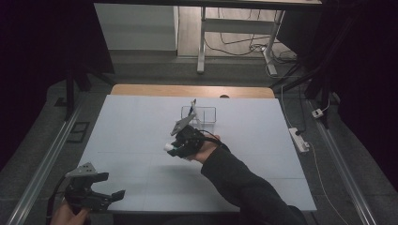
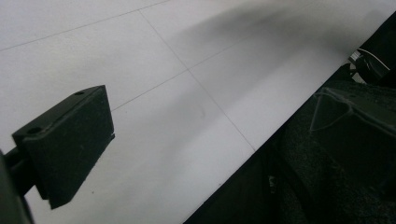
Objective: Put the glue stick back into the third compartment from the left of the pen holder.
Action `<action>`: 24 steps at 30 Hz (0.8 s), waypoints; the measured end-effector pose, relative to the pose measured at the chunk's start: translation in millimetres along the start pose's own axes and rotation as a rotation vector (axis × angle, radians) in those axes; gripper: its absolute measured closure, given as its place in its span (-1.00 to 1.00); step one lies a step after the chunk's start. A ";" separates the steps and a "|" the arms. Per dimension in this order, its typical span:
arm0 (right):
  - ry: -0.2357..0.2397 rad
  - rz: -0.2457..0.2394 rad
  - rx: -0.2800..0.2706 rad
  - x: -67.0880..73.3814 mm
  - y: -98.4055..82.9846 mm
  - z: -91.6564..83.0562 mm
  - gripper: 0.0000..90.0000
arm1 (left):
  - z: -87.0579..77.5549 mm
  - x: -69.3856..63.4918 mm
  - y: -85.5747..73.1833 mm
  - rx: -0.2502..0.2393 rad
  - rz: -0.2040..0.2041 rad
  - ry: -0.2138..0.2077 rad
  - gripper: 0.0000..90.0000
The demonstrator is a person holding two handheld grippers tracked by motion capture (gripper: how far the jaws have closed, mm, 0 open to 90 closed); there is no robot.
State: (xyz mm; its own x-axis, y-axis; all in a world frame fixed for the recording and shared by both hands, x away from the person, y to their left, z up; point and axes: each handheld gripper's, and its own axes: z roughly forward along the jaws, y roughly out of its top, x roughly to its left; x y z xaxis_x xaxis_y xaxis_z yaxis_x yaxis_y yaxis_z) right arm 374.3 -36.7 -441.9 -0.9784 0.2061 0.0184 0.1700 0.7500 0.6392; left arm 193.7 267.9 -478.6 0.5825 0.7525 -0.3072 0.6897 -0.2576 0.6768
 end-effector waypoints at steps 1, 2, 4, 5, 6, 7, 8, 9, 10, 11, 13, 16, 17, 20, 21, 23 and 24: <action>-0.013 0.009 -0.014 -4.4 -2.0 -5.1 0.46 | 0.0 0.0 0.0 0.000 0.000 0.000 -1.00; -0.024 0.029 -0.025 -7.0 -3.3 -9.3 0.46 | 0.0 0.0 0.0 0.000 0.000 0.000 -1.00; -0.049 0.054 -0.055 -12.8 -5.9 -17.2 0.46 | 0.0 -0.1 0.0 0.000 0.000 0.001 -1.00; -0.063 0.066 -0.066 -15.5 -6.9 -21.3 0.46 | 0.0 -0.1 0.0 -0.001 0.000 0.002 -1.00; -0.076 0.075 -0.075 -18.5 -7.9 -25.4 0.46 | -0.1 0.0 0.0 -0.001 -0.001 0.001 -1.00; -0.088 0.087 -0.089 -21.2 -9.1 -29.0 0.46 | -0.1 0.0 0.0 -0.001 0.000 0.001 -1.00; -0.098 0.101 -0.098 -23.7 -10.1 -32.6 0.46 | -0.1 0.0 0.0 -0.001 0.000 0.001 -1.00; -0.109 0.112 -0.107 -26.3 -11.3 -35.9 0.46 | -0.1 0.0 0.0 -0.001 -0.001 0.002 -1.00; -0.122 0.121 -0.113 -28.9 -12.6 -39.3 0.46 | -0.1 0.0 -0.1 -0.001 0.000 0.002 -1.00; -0.133 0.131 -0.122 -31.7 -14.1 -42.4 0.46 | -0.2 0.0 -0.1 -0.001 0.000 0.001 -1.00; -0.154 0.154 -0.140 -37.0 -17.0 -48.0 0.46 | -0.1 0.0 -0.1 -0.001 0.000 0.001 -1.00; -0.186 0.184 -0.166 -44.4 -21.3 -56.0 0.46 | -0.2 -0.2 -0.1 -0.001 0.001 0.002 -1.00; -0.197 0.196 -0.173 -46.9 -22.6 -58.9 0.46 | -0.2 -0.2 -0.1 -0.001 0.000 0.002 -1.00; -0.231 0.221 -0.202 -54.6 -26.6 -66.6 0.46 | -0.2 0.0 -0.1 -0.002 0.000 0.002 -1.00; -0.243 0.233 -0.211 -56.8 -27.8 -69.0 0.46 | -0.2 0.0 -0.1 -0.002 0.000 0.002 -1.00; -0.263 0.249 -0.228 -61.7 -30.8 -73.2 0.46 | -0.2 0.0 -0.1 -0.002 0.000 0.002 -1.00; -0.271 0.255 -0.234 -64.3 -32.2 -75.0 0.46 | -0.1 -0.1 0.0 -0.001 -0.001 0.002 -1.00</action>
State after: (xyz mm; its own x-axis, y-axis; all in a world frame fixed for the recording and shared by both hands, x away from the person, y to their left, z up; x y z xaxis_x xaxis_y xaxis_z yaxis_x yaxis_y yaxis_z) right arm 422.9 -121.3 -406.0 -0.8370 0.5469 0.0159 0.3403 0.4976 0.7979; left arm 193.6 267.9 -478.6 0.5812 0.7540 -0.3062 0.6895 -0.2564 0.6774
